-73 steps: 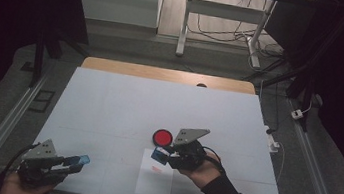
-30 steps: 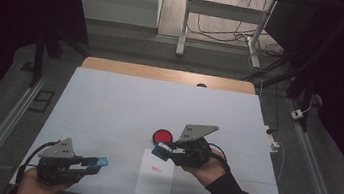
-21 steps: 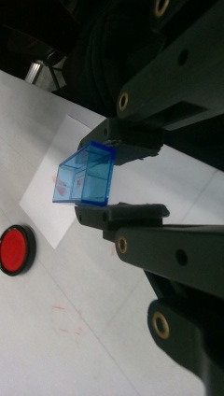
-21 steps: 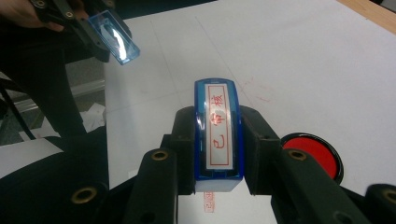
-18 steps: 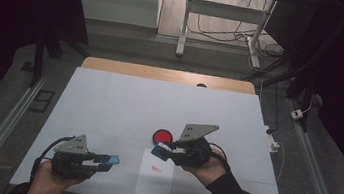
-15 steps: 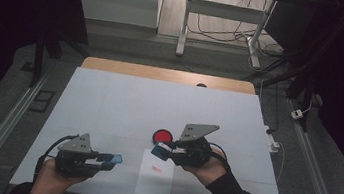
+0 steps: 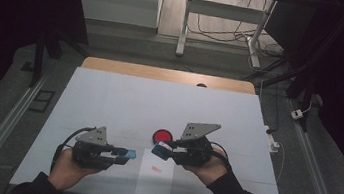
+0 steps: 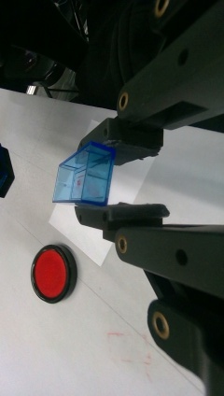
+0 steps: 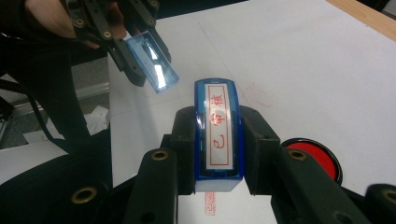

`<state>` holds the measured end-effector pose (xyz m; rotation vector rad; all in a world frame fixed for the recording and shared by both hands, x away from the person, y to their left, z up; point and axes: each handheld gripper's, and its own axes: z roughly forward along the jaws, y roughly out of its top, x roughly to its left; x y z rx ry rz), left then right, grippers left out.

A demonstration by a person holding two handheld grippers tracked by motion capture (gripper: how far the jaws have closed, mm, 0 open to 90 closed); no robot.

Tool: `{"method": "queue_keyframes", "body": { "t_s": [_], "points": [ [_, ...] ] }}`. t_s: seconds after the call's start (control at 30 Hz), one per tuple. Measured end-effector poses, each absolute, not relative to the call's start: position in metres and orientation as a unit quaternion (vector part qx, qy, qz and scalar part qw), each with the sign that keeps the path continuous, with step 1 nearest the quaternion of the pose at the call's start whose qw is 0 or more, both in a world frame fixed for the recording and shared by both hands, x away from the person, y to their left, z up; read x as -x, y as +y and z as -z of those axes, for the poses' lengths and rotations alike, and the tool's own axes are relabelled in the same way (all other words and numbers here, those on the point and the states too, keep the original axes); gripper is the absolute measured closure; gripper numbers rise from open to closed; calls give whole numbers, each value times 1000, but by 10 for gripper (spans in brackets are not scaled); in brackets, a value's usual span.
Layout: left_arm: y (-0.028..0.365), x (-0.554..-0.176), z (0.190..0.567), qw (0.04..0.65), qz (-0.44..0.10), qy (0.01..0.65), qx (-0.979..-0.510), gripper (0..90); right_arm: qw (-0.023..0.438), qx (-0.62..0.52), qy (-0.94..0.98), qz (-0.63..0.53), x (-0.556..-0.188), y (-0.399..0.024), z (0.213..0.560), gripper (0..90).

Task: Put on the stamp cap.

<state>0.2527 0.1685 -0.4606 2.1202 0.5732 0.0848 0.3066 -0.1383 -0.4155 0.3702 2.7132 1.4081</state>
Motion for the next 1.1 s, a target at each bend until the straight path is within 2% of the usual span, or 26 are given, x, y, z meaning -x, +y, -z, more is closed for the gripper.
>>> {"method": "queue_keyframes", "body": {
  "t_s": [0.47,1.1],
  "points": [
    [145,-270,463,453,-17,203,-868,686,22,-116,877,-466,-307,-138,415,696],
    [129,-278,471,470,36,153,-869,689,-8,-62,867,-494,-300,-131,415,697]
  ]
}}
